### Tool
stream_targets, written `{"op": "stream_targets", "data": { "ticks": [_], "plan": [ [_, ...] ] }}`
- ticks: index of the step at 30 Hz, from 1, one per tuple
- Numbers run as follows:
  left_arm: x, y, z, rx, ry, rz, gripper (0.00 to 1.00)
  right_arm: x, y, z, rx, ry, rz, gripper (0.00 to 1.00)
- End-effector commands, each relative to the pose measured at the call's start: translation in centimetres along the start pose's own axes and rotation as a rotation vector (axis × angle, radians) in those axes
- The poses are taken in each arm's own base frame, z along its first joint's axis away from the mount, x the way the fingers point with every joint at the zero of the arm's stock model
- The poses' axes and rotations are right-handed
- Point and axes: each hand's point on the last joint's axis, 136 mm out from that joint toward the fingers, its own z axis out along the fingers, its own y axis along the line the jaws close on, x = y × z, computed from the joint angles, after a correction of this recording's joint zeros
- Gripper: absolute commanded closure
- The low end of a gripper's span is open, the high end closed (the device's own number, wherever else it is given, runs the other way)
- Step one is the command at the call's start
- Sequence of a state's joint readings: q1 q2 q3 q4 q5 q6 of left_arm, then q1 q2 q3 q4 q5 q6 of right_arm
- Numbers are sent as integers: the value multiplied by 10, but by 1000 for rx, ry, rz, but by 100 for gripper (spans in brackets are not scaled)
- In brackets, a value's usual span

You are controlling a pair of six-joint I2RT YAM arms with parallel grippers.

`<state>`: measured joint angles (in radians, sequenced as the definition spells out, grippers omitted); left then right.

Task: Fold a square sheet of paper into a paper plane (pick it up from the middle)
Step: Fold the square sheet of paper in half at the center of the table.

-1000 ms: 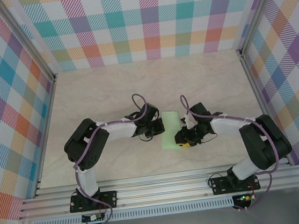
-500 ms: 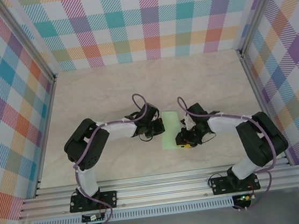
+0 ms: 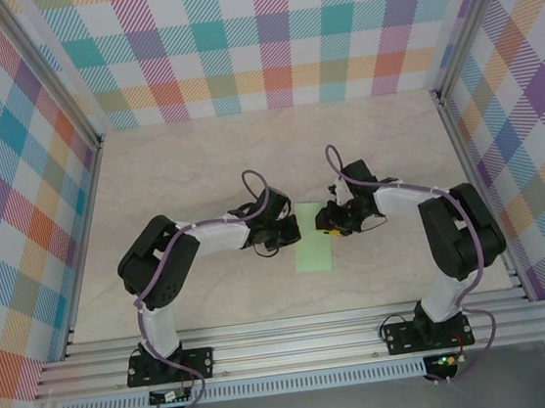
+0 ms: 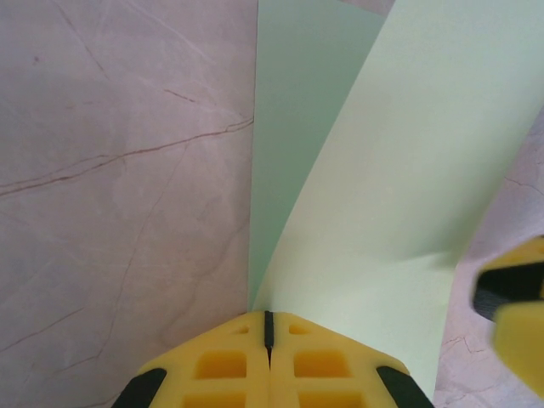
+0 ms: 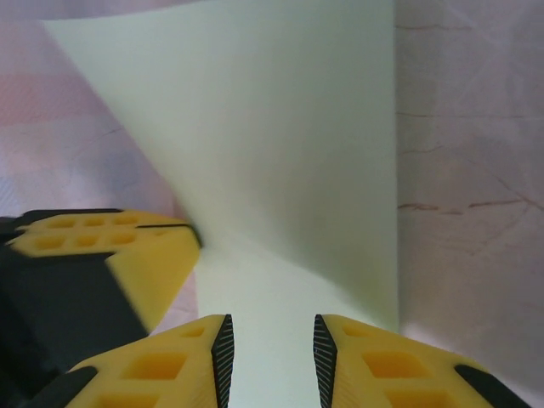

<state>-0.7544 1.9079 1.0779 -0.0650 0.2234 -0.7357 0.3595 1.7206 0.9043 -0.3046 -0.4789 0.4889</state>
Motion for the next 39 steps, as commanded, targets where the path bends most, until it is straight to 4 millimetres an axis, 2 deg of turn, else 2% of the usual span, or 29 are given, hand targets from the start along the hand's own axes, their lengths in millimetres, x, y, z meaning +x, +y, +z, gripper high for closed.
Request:
{"op": "stream_targets", "data": {
  "ticks": [1, 5, 10, 14, 19, 25, 29, 35, 39],
  "plan": [
    [28, 21, 13, -84, 98, 9, 100, -3, -9, 9, 7, 16, 9, 67],
    [28, 21, 13, -85, 99, 10, 100, -2, -12, 13, 2, 32, 24, 67],
    [29, 22, 12, -95, 103, 15, 100, -15, 15, -7, -61, -19, -27, 67],
    [29, 23, 13, -99, 103, 15, 100, -28, 24, -14, -84, -46, -54, 66],
    [29, 23, 12, -100, 104, 16, 100, -35, 12, -2, -82, -27, -29, 67],
    [29, 25, 12, -106, 104, 15, 100, -31, -15, 14, -41, -5, 23, 67],
    [29, 25, 12, -108, 106, 14, 100, -29, -23, 17, -22, 7, 55, 67],
    [29, 25, 13, -111, 107, 15, 100, -43, 6, -10, -57, -48, -9, 65],
    [28, 25, 13, -110, 106, 13, 100, -53, 14, -14, -55, -53, -37, 65]
  ]
}}
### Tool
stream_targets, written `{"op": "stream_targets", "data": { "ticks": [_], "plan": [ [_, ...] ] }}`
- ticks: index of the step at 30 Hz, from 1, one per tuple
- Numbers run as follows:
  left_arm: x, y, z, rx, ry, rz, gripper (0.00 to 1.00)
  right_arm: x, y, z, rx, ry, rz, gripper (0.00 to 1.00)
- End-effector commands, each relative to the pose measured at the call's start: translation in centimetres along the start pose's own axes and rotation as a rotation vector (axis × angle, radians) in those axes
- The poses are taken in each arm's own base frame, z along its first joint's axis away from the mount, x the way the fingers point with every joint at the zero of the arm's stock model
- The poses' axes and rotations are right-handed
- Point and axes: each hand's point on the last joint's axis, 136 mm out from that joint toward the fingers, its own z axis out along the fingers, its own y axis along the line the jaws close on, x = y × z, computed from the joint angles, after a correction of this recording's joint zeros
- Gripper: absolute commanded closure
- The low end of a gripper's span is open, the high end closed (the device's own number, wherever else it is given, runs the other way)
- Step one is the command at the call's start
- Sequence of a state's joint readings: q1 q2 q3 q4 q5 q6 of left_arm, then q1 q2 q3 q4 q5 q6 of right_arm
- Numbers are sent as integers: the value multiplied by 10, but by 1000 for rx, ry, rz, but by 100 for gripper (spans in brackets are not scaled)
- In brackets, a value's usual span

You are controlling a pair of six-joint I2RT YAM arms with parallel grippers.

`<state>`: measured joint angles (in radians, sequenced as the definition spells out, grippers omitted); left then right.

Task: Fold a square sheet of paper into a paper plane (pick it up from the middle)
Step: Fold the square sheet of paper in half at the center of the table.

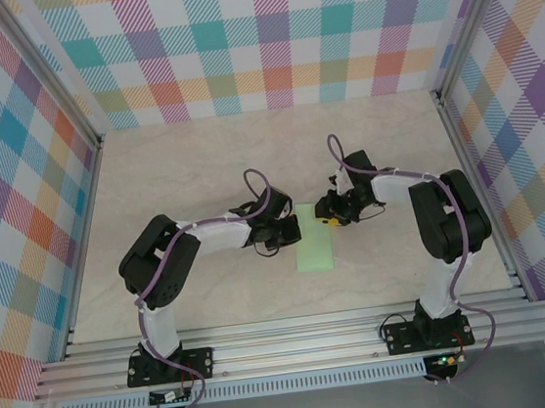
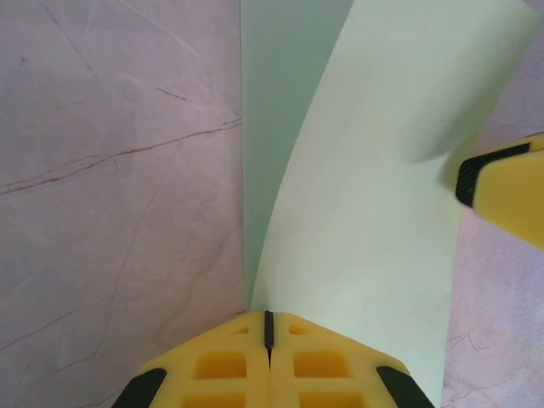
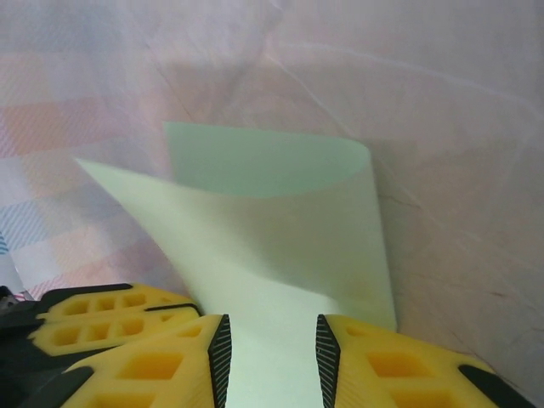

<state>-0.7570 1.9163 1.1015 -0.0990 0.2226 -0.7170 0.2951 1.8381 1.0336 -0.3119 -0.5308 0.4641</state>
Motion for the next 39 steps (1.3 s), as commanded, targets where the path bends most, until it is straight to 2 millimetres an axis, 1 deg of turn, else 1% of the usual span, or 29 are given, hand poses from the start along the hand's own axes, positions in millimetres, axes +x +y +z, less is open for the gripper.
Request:
{"op": "stream_targets", "data": {
  "ticks": [1, 4, 8, 12, 15, 20, 23, 27, 30, 35, 37, 39],
  "plan": [
    [28, 25, 14, -95, 96, -4, 100, -14, 15, -12, -7, -29, -61, 65],
    [28, 25, 13, -98, 96, -4, 100, -17, 10, -6, 3, -20, -53, 66],
    [28, 24, 12, -97, 95, -3, 100, -19, -5, 6, 35, -5, -24, 65],
    [28, 25, 12, -100, 96, -2, 100, -18, -16, 15, 50, 15, 11, 66],
    [29, 27, 12, -104, 97, -3, 100, -21, -13, 13, 49, 11, 15, 65],
    [29, 26, 12, -102, 98, -3, 100, -31, 11, -6, 17, -30, -28, 65],
    [29, 25, 12, -102, 97, -1, 100, -38, 16, -10, 9, -39, -38, 65],
    [29, 26, 12, -103, 99, -2, 100, -44, 10, -4, 15, -31, -19, 65],
    [29, 26, 11, -102, 98, -1, 100, -45, 0, 3, 37, -25, -3, 65],
    [30, 25, 11, -102, 98, 0, 100, -42, -18, 17, 61, 5, 43, 65],
    [29, 26, 11, -104, 98, -1, 100, -42, -20, 18, 61, 6, 48, 65],
    [30, 27, 11, -107, 99, 0, 100, -44, -16, 13, 52, -2, 47, 65]
  ]
}}
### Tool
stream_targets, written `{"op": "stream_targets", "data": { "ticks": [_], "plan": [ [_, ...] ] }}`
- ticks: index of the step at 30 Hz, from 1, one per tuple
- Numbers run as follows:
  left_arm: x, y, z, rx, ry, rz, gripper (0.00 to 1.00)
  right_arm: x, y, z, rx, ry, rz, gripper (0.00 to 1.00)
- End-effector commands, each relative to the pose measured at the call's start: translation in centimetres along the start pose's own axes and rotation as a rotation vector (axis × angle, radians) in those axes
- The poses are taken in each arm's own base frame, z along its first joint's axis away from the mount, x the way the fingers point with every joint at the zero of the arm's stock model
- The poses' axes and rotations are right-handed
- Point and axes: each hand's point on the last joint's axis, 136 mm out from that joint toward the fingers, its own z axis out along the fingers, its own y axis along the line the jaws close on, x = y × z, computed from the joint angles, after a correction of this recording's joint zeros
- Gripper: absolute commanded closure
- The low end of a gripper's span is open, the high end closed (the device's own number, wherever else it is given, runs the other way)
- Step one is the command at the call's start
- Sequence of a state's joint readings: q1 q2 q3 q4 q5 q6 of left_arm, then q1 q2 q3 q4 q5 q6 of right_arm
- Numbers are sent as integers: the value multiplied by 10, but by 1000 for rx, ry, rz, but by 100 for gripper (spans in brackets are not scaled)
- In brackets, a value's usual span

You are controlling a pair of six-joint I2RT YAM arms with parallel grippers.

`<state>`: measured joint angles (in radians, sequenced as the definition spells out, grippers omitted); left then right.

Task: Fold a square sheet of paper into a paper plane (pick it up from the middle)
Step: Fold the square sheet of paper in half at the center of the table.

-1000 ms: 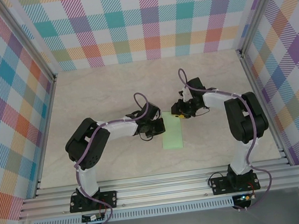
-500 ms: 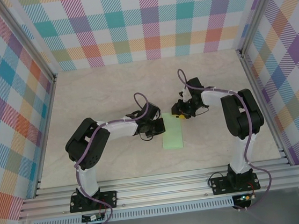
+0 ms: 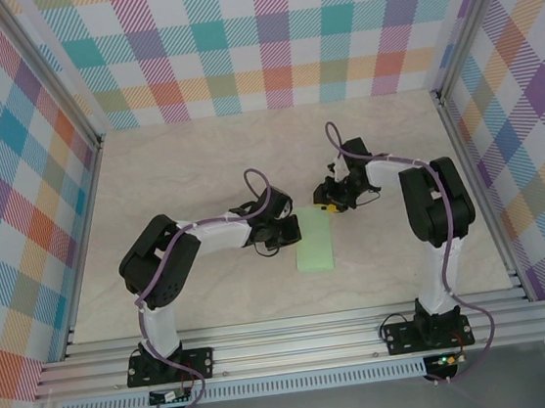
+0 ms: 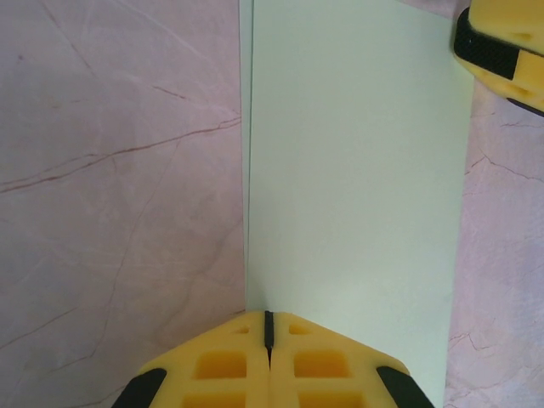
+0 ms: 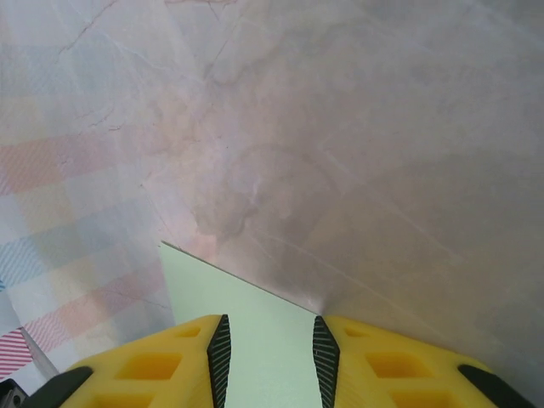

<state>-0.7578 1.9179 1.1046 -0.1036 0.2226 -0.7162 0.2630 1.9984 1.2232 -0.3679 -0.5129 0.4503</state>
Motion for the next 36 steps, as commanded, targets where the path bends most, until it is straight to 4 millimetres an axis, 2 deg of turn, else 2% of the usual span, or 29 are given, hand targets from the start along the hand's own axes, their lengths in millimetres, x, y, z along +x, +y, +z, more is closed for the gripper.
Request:
{"op": "stream_targets", "data": {
  "ticks": [1, 6, 9, 19, 23, 26, 31, 34, 36],
  "plan": [
    [30, 27, 11, -106, 97, -1, 100, -2, -3, -2, 16, -1, 14, 65],
    [29, 26, 10, -104, 97, -1, 100, -16, 19, -21, -33, -38, -20, 65],
    [29, 26, 10, -103, 99, 0, 100, -19, 21, -21, -36, -38, -22, 65],
    [29, 25, 10, -104, 100, 3, 100, -8, -8, 8, -7, 21, 52, 65],
    [29, 25, 10, -103, 99, 4, 100, -7, -12, 9, 5, 22, 60, 65],
    [29, 25, 9, -102, 100, 5, 100, -12, -6, 0, 19, 3, 39, 65],
    [29, 25, 9, -102, 98, 5, 100, -16, 21, -26, -29, -39, -17, 64],
    [28, 25, 9, -101, 97, 5, 100, -7, 28, -25, -90, -14, -16, 64],
    [28, 24, 10, -97, 97, 7, 100, -2, 25, -20, -103, -3, -7, 64]
  ]
}}
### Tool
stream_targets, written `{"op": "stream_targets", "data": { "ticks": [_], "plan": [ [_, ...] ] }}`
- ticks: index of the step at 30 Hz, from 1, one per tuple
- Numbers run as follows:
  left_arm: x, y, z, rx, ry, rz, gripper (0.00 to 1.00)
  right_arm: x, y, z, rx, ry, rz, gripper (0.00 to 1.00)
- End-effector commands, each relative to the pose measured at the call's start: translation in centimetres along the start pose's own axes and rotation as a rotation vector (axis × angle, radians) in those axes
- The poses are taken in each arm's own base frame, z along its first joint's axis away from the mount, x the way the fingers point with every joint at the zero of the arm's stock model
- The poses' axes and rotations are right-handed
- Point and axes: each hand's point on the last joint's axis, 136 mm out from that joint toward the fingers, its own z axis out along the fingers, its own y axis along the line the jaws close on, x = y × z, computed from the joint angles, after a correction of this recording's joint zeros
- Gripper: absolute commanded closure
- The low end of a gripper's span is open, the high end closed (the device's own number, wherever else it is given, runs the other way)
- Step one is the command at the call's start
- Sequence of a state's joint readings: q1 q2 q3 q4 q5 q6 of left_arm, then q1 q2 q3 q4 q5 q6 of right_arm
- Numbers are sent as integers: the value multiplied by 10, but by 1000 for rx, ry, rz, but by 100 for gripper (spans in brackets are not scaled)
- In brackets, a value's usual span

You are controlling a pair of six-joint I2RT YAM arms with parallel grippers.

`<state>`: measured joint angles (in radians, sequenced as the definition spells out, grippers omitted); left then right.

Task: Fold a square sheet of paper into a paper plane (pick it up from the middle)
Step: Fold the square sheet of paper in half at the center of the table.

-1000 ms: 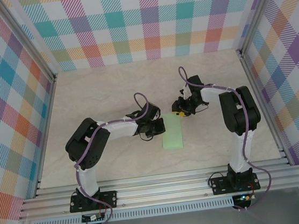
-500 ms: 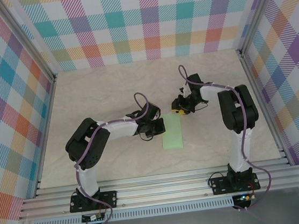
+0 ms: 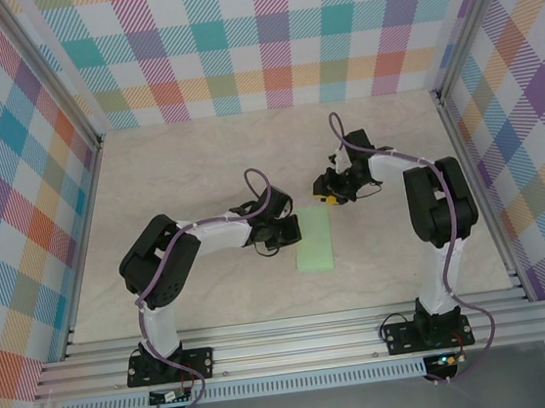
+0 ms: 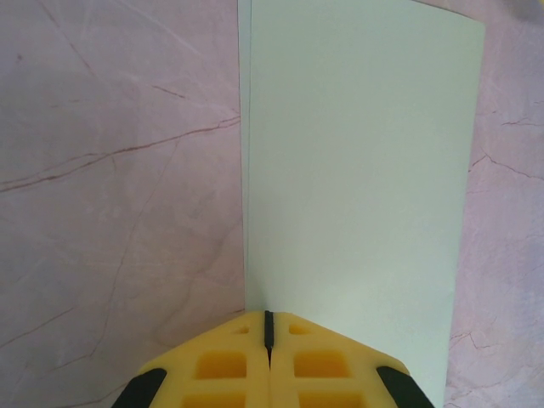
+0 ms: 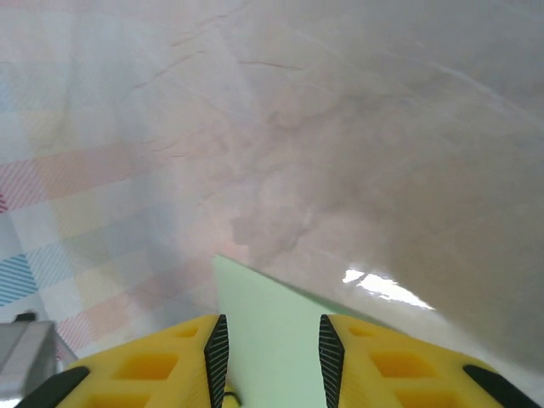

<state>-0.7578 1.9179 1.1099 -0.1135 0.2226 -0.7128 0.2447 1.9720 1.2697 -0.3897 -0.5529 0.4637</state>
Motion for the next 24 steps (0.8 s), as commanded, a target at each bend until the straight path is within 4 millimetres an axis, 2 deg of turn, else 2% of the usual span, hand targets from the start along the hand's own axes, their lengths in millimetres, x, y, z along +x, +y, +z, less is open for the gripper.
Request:
{"op": "stream_targets", "data": {
  "ticks": [1, 6, 12, 15, 19, 24],
  "plan": [
    [28, 24, 11, -94, 95, 3, 100, 13, 1, 2, -46, 33, 9, 64],
    [29, 24, 11, -92, 98, 3, 100, 20, -22, 18, 3, 71, 45, 63],
    [29, 25, 11, -95, 96, 3, 100, 19, -36, 18, 91, 72, 46, 63],
    [28, 24, 11, -92, 95, 1, 100, 18, -28, 8, 90, 53, 24, 63],
    [29, 24, 11, -94, 96, 1, 100, 21, -2, -8, 1, 39, -16, 62],
    [29, 24, 11, -93, 97, 3, 100, 40, 7, -10, -63, 64, -4, 62]
  ]
}}
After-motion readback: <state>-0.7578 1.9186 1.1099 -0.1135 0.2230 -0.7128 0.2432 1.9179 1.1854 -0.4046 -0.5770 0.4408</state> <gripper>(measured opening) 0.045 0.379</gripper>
